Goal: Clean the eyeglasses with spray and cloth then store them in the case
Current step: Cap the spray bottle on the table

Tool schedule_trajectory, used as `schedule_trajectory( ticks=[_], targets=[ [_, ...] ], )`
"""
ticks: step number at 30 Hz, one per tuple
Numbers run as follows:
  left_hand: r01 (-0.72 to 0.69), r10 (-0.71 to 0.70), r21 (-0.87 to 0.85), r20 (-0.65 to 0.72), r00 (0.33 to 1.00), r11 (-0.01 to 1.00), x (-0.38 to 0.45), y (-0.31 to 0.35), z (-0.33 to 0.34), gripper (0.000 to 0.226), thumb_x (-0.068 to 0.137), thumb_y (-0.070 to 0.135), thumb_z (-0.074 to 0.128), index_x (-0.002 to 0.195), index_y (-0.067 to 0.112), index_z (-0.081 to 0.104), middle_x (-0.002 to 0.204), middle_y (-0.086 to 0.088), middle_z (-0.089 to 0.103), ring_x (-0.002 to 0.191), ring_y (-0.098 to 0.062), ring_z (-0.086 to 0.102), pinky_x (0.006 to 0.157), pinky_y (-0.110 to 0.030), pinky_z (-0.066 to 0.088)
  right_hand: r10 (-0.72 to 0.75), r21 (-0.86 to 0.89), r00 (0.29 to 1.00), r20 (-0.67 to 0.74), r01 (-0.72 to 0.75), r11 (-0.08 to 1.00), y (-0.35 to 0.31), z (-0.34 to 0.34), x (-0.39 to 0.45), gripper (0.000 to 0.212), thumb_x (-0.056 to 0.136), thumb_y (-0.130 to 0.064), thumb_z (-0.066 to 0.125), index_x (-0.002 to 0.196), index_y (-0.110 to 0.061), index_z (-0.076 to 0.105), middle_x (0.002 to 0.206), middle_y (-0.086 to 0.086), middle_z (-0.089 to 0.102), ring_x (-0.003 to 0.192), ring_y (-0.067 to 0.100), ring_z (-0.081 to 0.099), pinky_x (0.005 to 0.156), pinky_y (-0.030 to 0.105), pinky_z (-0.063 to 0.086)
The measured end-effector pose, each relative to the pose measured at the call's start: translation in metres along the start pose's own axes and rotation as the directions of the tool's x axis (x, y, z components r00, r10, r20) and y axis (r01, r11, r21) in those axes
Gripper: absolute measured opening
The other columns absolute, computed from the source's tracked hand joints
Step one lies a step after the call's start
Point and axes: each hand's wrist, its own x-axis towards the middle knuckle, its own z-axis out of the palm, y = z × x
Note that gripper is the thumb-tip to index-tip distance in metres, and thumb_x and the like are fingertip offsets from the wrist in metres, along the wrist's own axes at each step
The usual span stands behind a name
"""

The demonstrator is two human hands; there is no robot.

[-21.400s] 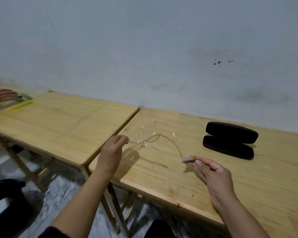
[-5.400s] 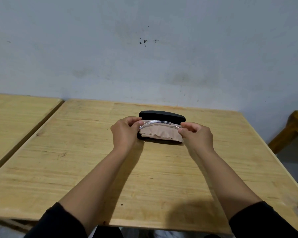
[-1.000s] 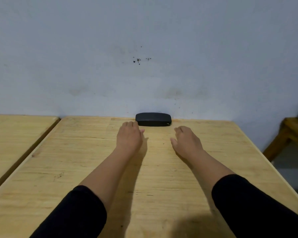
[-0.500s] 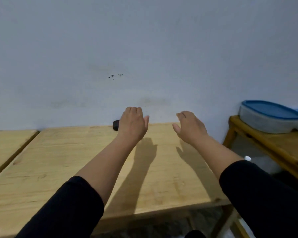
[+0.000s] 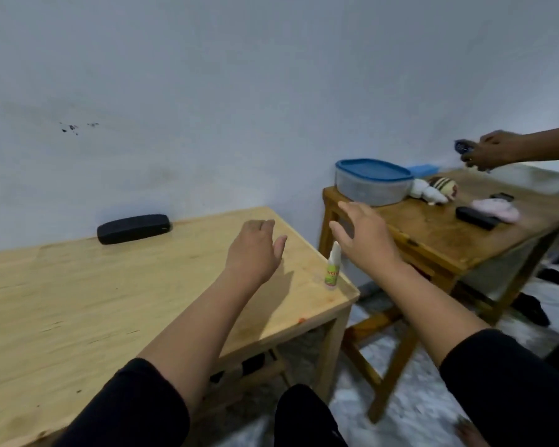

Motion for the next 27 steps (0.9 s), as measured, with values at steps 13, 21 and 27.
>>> schedule_trajectory(
  ticks=[13,21,27],
  targets=[
    [0.13,-0.027,-0.353,0.282,0.959,0.927,-0.025,0.03,0.078,0.042,0.088,0.033,0.059,0.128,0.027,0.052,0.133,0.001,0.056,0.122,-0.018,0.05,0.102,-0.035,0.043,0.203,0.362,0.979,-0.027,-0.18,0.915,0.033,0.055,-0.072,0.056,0.086,-0.021,0.064,0.138,-0.015,0.044,0.131,0.009,0.058,0.121,0.021,0.054,0.1,0.035,0.045],
    [0.141,-0.032,-0.457,0.237,0.971,0.878,-0.015,0.03,0.095,0.02,0.086,0.024,0.061,0.105,0.025,0.065,0.1,0.006,0.07,0.092,-0.009,0.063,0.08,-0.03,0.054,0.284,0.537,0.958,0.038,-0.26,0.803,0.032,0.068,-0.055,0.054,0.086,-0.011,0.064,0.137,-0.021,0.045,0.13,0.006,0.06,0.112,0.003,0.054,0.09,0.012,0.044],
    [0.22,-0.264,-0.673,0.037,0.964,0.707,0.013,0.026,0.073,0.017,0.087,0.018,0.062,0.103,0.023,0.065,0.094,0.012,0.066,0.091,-0.002,0.061,0.071,-0.002,0.041,0.274,0.585,0.959,0.076,-0.265,0.767,0.034,0.071,-0.049,0.053,0.085,-0.007,0.065,0.134,-0.019,0.049,0.121,0.008,0.064,0.093,0.003,0.062,0.069,0.001,0.048]
  ],
)
